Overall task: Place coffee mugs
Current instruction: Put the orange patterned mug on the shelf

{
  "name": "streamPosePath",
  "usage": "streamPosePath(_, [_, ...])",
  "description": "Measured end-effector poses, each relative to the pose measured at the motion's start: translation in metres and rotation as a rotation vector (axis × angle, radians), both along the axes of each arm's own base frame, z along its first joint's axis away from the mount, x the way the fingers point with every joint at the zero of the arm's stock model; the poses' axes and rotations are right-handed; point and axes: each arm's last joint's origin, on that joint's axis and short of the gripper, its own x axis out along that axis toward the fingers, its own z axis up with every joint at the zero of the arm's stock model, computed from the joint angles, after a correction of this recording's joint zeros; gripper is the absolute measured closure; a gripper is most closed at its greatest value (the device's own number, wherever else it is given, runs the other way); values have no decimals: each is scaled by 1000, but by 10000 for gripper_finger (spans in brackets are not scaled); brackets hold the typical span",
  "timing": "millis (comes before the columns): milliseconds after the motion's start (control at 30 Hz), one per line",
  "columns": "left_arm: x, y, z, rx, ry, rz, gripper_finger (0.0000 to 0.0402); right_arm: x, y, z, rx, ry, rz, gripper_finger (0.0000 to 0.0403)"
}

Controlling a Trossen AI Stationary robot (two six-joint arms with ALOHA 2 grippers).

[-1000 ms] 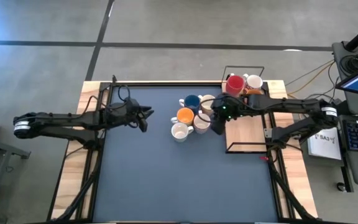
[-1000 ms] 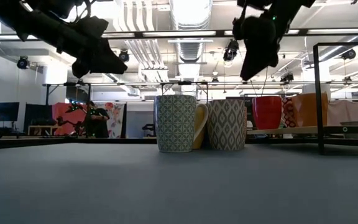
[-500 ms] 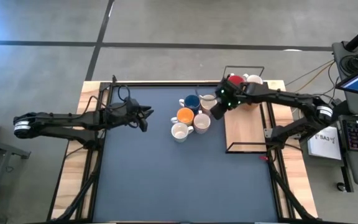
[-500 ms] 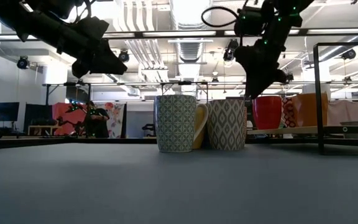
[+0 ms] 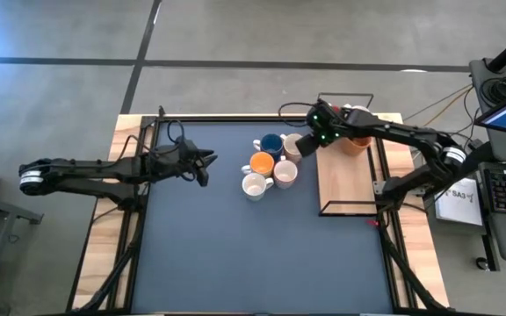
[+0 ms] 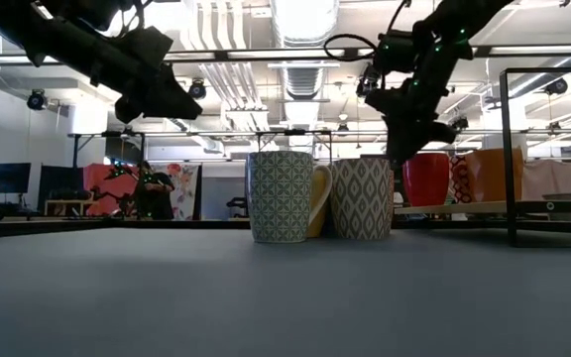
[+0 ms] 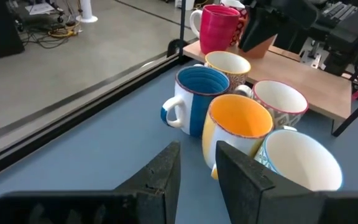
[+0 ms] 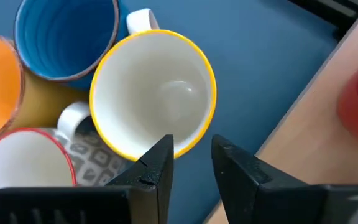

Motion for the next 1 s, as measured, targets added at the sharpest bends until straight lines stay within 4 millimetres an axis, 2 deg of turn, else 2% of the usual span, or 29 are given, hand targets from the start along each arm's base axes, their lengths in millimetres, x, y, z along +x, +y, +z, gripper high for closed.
streamPosePath(133, [0, 0, 0, 17, 15, -7, 318, 3, -2, -6, 20, 12, -20, 304])
streamPosePath(400, [0, 0, -1, 49, 38, -20, 318, 10, -7, -17, 51, 16, -78, 266])
streamPosePath(567, [-1, 0, -3, 51, 63, -24, 318, 15, -11, -23, 57, 9, -104, 258])
streamPosePath(767, [-1, 0, -3, 51, 68, -24, 318, 19, -13, -34, 81, 33, -119, 277])
streamPosePath(1000, [-2, 0, -2, 67, 70, -30, 318, 20, -15, -36, 74, 41, -123, 332])
